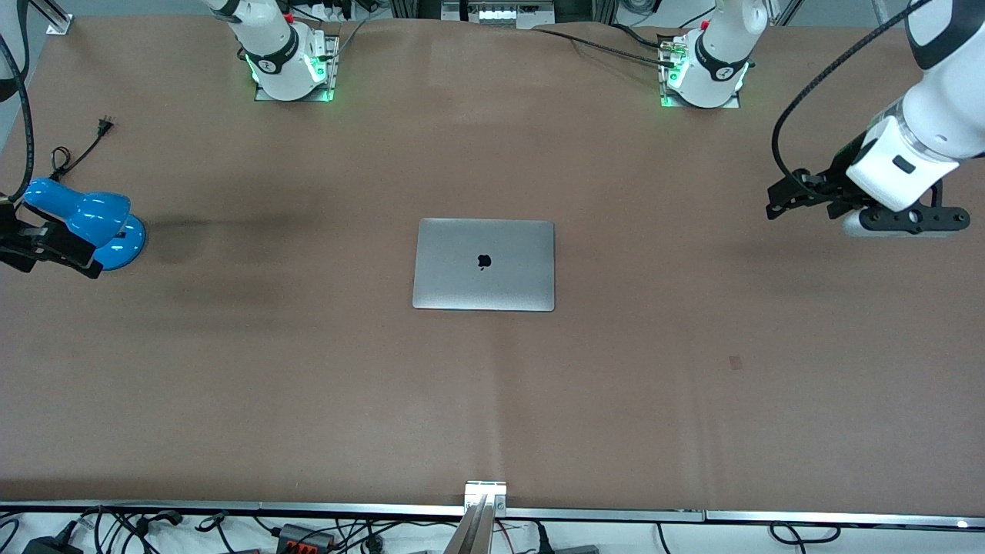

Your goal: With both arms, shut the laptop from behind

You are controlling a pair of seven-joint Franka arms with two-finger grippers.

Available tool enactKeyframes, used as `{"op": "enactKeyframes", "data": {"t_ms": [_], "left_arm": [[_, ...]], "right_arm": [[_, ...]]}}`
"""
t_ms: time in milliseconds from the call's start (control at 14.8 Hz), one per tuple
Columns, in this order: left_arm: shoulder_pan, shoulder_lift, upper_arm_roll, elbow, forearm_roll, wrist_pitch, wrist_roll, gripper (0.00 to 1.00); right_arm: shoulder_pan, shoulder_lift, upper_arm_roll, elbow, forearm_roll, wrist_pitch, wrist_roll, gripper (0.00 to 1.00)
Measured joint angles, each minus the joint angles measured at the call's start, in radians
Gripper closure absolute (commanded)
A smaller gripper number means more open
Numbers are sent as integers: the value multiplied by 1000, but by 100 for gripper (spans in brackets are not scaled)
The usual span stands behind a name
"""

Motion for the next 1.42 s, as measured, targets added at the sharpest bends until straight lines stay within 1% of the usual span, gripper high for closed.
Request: {"op": "enactKeyframes", "data": {"t_ms": [135,338,473,744,879,1082,1420], "left_arm": [[-31,-3,42,1,0,-4,12,0],[-36,-2,57,1,0,-11,21,0],[-38,-2,57,1,4,-13,21,0],[-46,-1,55,1,35,-24,21,0],[-46,-1,55,1,36,-27,22,0],[-46,-1,55,1,37,-29,22,0],[-45,0,56,1,37,-30,23,0]], "right_arm": [[0,-8,5,0,-4,-42,0,0],[0,-46,8,-27,-5,-73,0,0],[0,-87,8,-90,-5,-58,0,0],[0,-192,9,-270,-14,33,-9,0],[0,-235,10,-319,-22,38,-24,0],[0,-264,12,-338,-23,37,-27,0],[1,-260,25,-341,-23,18,-27,0]]}}
